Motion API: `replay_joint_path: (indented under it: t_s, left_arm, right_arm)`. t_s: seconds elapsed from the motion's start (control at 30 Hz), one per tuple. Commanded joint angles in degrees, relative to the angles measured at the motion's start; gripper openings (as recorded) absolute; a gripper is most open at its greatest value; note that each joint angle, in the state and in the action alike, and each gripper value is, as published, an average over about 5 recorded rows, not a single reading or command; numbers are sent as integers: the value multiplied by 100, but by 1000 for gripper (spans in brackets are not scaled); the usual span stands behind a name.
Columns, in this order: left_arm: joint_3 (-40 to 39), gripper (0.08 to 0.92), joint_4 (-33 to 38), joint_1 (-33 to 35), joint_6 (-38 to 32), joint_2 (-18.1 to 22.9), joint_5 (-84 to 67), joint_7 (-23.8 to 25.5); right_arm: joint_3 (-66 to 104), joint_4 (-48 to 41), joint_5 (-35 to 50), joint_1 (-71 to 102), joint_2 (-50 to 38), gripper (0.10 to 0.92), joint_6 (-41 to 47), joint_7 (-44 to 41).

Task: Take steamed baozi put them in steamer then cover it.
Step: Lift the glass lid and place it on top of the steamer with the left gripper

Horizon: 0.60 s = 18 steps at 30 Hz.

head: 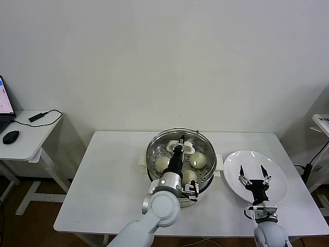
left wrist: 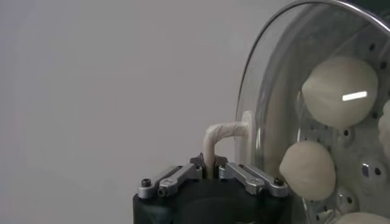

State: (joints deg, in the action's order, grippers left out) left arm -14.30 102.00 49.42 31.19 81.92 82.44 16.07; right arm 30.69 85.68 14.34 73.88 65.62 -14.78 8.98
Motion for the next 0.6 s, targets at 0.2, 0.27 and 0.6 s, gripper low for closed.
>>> replay_joint_path:
  t_s: [0.2,0.27,0.6]
  left_arm:
    - [-23,193,-166,64,19,204,167,1]
    - [-26,193,-174,67,24,212,171,-7]
    - [56,193,-264,90,-21,163,233,-9]
  right_arm:
    - [-9,-73,-22,-28,7,823,-19,-2]
    - [-7,-84,-24,-30,8,823,-31,-3]
    - [-17,-104,-24,-62,10,823,-66,-2]
